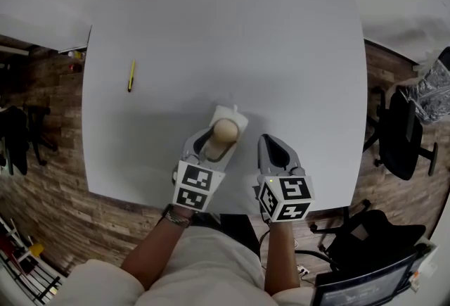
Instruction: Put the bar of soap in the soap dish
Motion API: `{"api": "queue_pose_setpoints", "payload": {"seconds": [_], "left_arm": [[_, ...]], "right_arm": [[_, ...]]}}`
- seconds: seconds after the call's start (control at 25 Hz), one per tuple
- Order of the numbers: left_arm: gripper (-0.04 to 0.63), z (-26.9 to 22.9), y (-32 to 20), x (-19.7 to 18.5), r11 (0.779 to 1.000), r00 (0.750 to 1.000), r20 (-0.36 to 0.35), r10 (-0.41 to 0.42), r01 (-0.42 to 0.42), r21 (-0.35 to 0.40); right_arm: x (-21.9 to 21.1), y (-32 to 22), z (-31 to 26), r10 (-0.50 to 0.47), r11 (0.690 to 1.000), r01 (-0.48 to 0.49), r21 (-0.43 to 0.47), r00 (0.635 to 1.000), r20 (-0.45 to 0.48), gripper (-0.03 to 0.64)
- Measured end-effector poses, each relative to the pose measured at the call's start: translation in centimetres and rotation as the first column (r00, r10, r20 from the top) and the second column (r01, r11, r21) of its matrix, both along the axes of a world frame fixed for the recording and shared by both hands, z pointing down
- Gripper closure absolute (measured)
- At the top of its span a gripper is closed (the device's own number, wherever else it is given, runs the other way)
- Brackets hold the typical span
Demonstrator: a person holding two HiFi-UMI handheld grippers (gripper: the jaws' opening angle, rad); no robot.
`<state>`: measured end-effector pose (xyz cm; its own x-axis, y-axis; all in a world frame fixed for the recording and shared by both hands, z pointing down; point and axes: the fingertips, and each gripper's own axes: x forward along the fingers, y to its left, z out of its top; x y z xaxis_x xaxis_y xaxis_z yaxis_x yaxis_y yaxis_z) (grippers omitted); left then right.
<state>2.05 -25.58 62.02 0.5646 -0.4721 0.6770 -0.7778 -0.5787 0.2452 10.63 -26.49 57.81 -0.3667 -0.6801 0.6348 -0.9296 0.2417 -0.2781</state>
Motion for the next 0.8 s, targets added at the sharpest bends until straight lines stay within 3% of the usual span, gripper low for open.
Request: {"api": "queue_pose_setpoints", "payload": {"seconds": [0.44,0.8], "left_arm": [[0.325,1.3,0.7,0.1,1.000,0.997,0.077,0.000,0.002,-0.026],[0.325,1.4,0.7,0.1,1.000,0.997,0.071,-0.006,0.007,-0.011]], "right_arm": [[0.1,0.2,0.1,0.004,1.000,-0.004,-0.003,1.000,-0.001,0.614],[0.0,0.1,-0.1,0.009,1.000,-0.009,0.002,1.000,0.005,0.614]]}}
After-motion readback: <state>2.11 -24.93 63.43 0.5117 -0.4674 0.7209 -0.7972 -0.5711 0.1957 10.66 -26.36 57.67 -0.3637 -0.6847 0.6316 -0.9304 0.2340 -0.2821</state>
